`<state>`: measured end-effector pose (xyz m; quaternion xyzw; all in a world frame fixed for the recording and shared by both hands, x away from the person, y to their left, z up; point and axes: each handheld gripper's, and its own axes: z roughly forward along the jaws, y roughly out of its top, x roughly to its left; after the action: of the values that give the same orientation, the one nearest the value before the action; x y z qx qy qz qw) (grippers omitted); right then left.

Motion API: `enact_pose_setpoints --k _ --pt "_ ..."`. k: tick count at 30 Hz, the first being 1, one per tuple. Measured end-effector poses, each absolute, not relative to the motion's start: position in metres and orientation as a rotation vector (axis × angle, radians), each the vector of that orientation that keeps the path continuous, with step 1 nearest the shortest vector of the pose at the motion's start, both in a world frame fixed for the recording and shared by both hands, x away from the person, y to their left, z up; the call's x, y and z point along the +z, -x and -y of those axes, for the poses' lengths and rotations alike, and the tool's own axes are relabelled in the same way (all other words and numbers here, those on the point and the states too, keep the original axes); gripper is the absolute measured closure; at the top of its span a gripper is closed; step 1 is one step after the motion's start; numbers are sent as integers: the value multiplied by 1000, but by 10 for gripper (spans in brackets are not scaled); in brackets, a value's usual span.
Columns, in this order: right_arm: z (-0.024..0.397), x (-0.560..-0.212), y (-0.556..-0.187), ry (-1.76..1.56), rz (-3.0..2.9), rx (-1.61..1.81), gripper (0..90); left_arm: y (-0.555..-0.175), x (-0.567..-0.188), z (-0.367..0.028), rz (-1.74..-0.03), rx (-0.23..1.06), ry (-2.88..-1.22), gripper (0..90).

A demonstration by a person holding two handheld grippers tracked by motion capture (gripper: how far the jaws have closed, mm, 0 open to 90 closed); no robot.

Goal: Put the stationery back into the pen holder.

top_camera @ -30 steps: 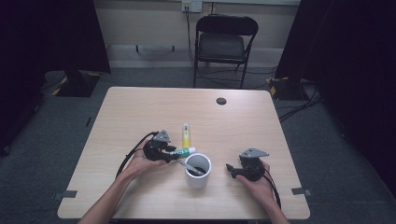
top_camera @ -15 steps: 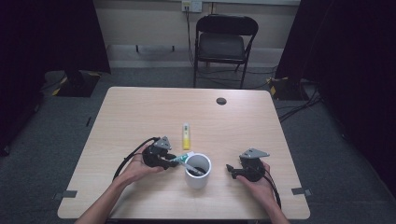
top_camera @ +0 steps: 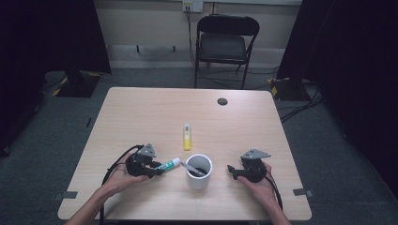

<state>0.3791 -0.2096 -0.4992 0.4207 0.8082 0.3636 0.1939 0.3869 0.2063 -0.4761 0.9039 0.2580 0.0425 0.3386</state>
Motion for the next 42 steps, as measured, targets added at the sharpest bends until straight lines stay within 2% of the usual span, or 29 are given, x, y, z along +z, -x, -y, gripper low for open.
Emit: enact_pose_setpoints --k 11,25,32,34,38,42 --pt "210 -499 -379 -1181 -2265 1020 293 -369 -476 -255 -814 151 -2314 656" --pt "209 -499 -379 -1182 -2264 1019 293 -367 -480 -256 -841 155 -2302 646" --pt "209 -499 -379 -1182 -2264 1019 293 -371 -479 -252 -862 168 -2292 523" --pt "209 -499 -379 -1182 -2264 1019 293 -375 -477 -249 -871 172 -2289 458" --pt "209 -499 -379 -1181 -2264 1019 293 -385 -469 -241 -855 182 -2256 432" --pt "209 -499 -379 -1182 -2264 1019 293 -393 -469 -232 -834 172 -2288 441"
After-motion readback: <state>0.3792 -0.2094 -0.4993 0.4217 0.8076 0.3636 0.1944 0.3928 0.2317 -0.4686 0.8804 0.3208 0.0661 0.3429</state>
